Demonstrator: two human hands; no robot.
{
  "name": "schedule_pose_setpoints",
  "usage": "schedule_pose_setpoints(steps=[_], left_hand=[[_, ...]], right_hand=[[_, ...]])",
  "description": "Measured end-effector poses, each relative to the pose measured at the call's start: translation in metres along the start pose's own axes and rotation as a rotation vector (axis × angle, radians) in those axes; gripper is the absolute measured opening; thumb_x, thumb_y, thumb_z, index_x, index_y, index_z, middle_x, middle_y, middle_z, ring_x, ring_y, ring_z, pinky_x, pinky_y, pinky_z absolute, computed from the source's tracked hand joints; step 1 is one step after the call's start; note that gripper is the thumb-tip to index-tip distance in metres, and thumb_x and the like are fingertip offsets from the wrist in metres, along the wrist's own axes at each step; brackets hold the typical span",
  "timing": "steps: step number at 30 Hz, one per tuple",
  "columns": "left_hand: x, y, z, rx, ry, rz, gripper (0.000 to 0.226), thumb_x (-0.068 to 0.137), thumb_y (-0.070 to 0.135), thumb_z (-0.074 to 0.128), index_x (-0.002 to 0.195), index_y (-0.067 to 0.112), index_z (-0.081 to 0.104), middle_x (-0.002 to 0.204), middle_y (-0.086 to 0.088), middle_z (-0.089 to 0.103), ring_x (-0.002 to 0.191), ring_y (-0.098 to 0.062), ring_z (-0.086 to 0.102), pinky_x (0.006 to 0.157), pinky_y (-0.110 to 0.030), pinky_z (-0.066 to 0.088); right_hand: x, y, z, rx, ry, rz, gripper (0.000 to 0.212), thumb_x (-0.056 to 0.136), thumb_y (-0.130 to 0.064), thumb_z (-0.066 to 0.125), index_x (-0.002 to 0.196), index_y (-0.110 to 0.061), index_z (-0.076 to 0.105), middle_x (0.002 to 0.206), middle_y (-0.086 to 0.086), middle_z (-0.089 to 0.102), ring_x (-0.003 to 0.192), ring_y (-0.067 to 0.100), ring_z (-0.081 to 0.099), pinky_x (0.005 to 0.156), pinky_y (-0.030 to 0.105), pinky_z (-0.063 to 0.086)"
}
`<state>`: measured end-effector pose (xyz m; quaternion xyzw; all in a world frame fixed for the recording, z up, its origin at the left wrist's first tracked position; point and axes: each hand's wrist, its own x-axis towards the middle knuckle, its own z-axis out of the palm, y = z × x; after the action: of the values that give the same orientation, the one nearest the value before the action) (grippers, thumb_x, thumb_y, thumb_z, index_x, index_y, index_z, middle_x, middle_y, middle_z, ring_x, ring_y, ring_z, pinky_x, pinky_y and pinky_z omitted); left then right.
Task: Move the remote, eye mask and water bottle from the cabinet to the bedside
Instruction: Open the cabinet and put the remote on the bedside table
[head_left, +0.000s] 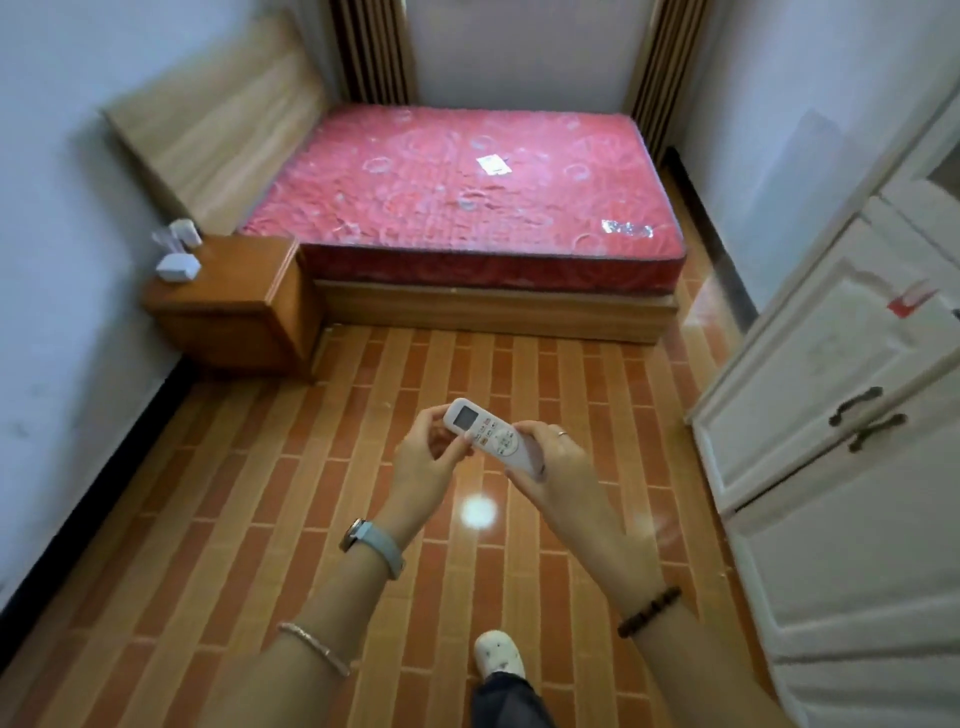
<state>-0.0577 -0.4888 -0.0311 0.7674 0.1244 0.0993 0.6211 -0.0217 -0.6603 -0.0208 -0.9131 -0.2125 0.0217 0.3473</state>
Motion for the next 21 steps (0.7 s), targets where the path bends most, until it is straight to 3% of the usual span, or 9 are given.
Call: schedule_pose_setpoints(steps=[3,10,21], left_hand=[[0.03,-0.003,-0.019,0.002,0.107,-0.036,0.025,0.089,0.016,0.063,0.109,0.029,0.054,0.096,0.0,0.069,0.084,-0.014,0.069,0.074,-0.031,0.057],[0.079,-0.007,-0.063,0.045,0.316,-0.07,0.029,0.09,0.017,0.061,0.119,0.017,0.055,0.098,0.001,0.068,0.085,-0.008,0.067,0.076,-0.028,0.057],[0.14,-0.028,-0.148,0.033,0.487,-0.151,0.028,0.092,0.018,0.059,0.12,0.021,0.054,0.097,0.002,0.069,0.085,-0.007,0.068,0.077,-0.024,0.056]], right_hand=[[0.047,-0.008,0.013,-0.045,-0.061,-0.094,0.047,0.085,-0.03,0.068,0.128,-0.021,0.051,0.115,-0.004,0.057,0.102,0.012,0.057,0.078,0.02,0.047],[0.136,-0.035,0.042,-0.136,-0.173,-0.338,0.045,0.087,-0.027,0.066,0.126,-0.01,0.052,0.112,0.007,0.06,0.1,0.022,0.059,0.077,0.032,0.055],[0.241,-0.091,0.11,-0.109,-0.357,-0.449,0.046,0.089,-0.03,0.063,0.129,-0.012,0.047,0.117,0.005,0.056,0.105,0.021,0.056,0.08,0.035,0.053]])
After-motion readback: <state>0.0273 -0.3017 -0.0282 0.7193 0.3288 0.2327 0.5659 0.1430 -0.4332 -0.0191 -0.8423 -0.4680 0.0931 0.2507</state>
